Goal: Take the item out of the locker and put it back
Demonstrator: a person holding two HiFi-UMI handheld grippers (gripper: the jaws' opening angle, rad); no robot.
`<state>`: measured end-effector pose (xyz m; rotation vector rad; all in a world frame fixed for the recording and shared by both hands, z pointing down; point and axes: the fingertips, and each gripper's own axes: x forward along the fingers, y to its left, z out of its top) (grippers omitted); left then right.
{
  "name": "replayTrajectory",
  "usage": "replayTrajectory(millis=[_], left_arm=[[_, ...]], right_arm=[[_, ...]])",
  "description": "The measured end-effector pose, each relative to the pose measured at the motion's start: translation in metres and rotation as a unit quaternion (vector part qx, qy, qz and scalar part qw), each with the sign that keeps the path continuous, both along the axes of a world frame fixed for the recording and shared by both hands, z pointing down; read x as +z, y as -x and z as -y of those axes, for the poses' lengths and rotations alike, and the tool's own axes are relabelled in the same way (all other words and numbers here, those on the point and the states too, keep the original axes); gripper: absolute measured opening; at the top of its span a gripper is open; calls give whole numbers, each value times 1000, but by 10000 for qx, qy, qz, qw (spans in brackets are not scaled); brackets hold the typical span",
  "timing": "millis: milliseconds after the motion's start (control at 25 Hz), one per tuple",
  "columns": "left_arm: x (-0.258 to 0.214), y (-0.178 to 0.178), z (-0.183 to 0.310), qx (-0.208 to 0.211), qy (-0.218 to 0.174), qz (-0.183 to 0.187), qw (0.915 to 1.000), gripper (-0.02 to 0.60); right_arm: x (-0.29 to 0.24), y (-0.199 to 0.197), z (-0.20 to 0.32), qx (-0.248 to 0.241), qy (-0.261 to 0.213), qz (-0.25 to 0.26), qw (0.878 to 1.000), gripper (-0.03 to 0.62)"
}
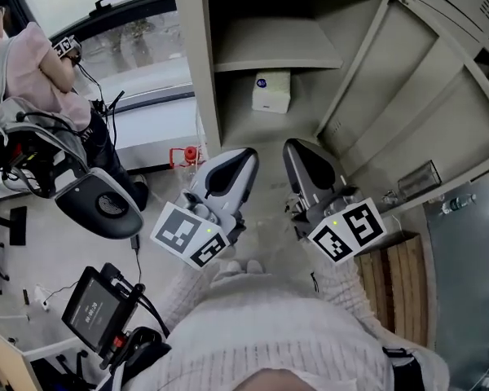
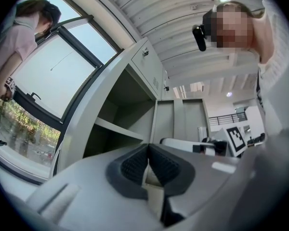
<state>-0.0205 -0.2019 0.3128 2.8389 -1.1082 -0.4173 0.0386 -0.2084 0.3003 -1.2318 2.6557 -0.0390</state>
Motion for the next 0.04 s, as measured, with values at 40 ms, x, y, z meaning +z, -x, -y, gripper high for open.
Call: replayTrajectory(millis=[40], left_arm=[[0,0,0,-20,13,-11,10000,8]], right_arm=[[-1,-1,1,1,16,-1,10000,-2]])
